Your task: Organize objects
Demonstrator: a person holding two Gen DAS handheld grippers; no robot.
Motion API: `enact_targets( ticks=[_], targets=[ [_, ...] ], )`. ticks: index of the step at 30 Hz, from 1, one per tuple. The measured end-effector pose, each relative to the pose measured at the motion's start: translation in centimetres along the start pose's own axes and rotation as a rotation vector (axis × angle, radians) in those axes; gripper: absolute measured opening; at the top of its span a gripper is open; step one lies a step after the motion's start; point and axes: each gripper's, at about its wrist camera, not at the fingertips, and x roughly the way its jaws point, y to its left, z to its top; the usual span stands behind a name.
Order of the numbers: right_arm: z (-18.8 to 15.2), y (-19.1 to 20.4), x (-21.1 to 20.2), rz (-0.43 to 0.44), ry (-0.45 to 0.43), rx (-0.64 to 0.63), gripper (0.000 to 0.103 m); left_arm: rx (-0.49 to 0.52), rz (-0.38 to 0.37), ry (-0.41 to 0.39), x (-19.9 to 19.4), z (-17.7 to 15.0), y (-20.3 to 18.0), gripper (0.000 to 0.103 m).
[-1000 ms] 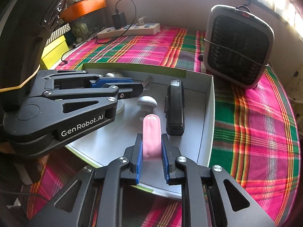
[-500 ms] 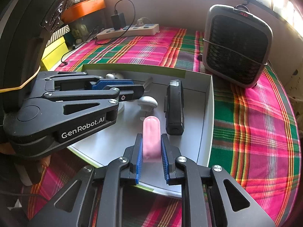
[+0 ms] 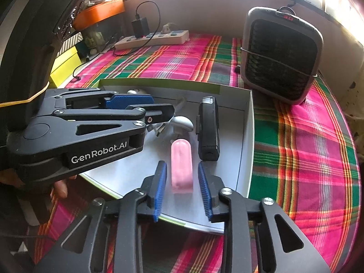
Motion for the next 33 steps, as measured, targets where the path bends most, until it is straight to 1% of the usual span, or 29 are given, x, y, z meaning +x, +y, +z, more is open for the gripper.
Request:
enact_targets(
  ticks=[2, 9, 12, 14, 18, 24, 29, 33],
  targets=[
    [0.0, 0.0, -0.1, 0.001, -0.001, 0.008, 0.034, -0.002, 0.002, -0.002, -0.2, -0.1, 0.0, 0.031],
    [-0.4, 0.3, -0.6, 0.0, -0.017, 0.03, 0.034, -0.016, 0.008, -0.016, -1.4, -0.7, 0.3, 0.032],
    [-0.5, 0.5, -1.0, -0.004, -0.031, 0.04, 0.035, -0.02, 0.033, -0.032, -2.2, -1.0, 0.3, 0.032],
    [-0.6, 0.6, -1.2, -0.007, -0.039, 0.045, 0.039, -0.022, 0.042, -0.042, -2.9, -1.3, 0.3, 0.032],
    [-1.0, 0.9, -1.8, -0.01, -0.056, 0.061, 0.04, -0.036, 0.047, -0.054, -4.1, -1.9, 0.5, 0.032],
    [-1.3, 1.4, -2.9, -0.023, -0.088, 0.072, 0.04, -0.056, 0.086, -0.082, -6.1, -3.0, 0.5, 0.032],
    [-1.8, 1.9, -3.7, -0.052, -0.108, 0.076, 0.04, -0.068, 0.135, -0.117, -8.1, -4.2, 0.4, 0.032],
    [-2.4, 2.3, -4.4, -0.065, -0.127, 0.082, 0.041, -0.089, 0.155, -0.137, -9.4, -5.3, 0.5, 0.032]
  ],
)
